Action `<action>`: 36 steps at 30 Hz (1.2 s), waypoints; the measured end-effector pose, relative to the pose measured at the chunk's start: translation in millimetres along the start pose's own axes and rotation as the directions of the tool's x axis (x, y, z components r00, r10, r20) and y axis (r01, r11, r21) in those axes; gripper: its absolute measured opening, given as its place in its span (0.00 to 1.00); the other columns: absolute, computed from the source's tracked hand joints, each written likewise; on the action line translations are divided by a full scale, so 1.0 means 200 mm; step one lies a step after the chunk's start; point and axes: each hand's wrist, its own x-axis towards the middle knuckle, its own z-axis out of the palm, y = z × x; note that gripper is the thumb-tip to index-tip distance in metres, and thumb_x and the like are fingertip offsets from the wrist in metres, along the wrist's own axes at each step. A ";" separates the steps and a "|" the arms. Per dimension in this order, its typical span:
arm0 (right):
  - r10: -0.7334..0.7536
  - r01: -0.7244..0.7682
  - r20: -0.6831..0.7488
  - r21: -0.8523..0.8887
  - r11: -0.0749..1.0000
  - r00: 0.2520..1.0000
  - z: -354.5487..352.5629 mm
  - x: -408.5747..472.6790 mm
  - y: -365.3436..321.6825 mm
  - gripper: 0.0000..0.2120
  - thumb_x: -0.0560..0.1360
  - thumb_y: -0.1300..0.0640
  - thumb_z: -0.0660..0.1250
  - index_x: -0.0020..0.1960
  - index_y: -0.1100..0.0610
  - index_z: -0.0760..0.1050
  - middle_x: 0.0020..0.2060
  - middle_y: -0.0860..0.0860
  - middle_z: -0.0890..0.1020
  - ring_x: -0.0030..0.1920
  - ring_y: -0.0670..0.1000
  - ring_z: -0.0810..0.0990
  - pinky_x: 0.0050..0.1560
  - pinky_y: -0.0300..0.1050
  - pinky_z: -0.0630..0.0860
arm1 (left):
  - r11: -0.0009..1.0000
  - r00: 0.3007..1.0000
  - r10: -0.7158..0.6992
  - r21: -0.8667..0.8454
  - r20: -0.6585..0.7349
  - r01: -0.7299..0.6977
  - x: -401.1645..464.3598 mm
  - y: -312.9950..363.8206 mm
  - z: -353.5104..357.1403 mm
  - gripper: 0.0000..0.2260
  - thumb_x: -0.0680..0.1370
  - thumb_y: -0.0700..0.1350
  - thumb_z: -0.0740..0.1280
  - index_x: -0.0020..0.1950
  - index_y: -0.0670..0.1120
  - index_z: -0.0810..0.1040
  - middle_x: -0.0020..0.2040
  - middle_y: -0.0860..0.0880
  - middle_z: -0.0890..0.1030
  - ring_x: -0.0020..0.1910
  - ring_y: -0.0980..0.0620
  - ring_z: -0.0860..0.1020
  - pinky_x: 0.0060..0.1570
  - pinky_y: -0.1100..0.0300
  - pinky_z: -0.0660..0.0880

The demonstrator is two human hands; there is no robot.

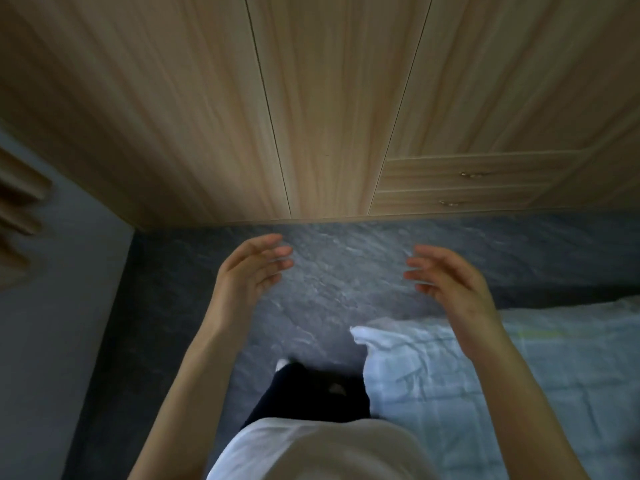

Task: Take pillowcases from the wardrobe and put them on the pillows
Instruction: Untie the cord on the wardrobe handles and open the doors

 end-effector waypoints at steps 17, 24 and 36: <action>0.089 -0.038 -0.371 0.141 0.989 0.925 0.22 0.94 -0.19 0.10 0.75 0.64 0.62 0.48 0.52 0.77 0.43 0.50 0.82 0.40 0.44 0.81 0.47 0.40 0.75 | 0.955 0.900 -0.137 0.295 0.414 0.009 1.31 0.42 0.33 0.10 0.78 0.39 0.59 0.50 0.49 0.79 0.44 0.51 0.83 0.45 0.55 0.81 0.53 0.58 0.72; 0.103 -0.005 -0.518 0.187 0.982 0.849 0.07 1.05 -0.23 0.10 0.74 0.64 0.62 0.48 0.51 0.77 0.43 0.52 0.82 0.43 0.49 0.81 0.50 0.44 0.75 | 0.926 0.813 -0.226 0.376 0.537 0.009 1.55 0.41 0.64 0.10 0.78 0.39 0.59 0.50 0.48 0.79 0.44 0.51 0.83 0.45 0.55 0.81 0.51 0.61 0.73; 0.139 0.043 -0.705 0.234 0.971 0.695 -0.56 1.31 -0.25 0.12 0.75 0.66 0.60 0.47 0.51 0.77 0.40 0.51 0.81 0.36 0.43 0.81 0.46 0.42 0.73 | 0.901 0.701 -0.291 0.432 0.651 -0.028 1.81 0.30 1.56 0.09 0.77 0.38 0.60 0.49 0.47 0.79 0.44 0.50 0.83 0.42 0.56 0.81 0.45 0.65 0.75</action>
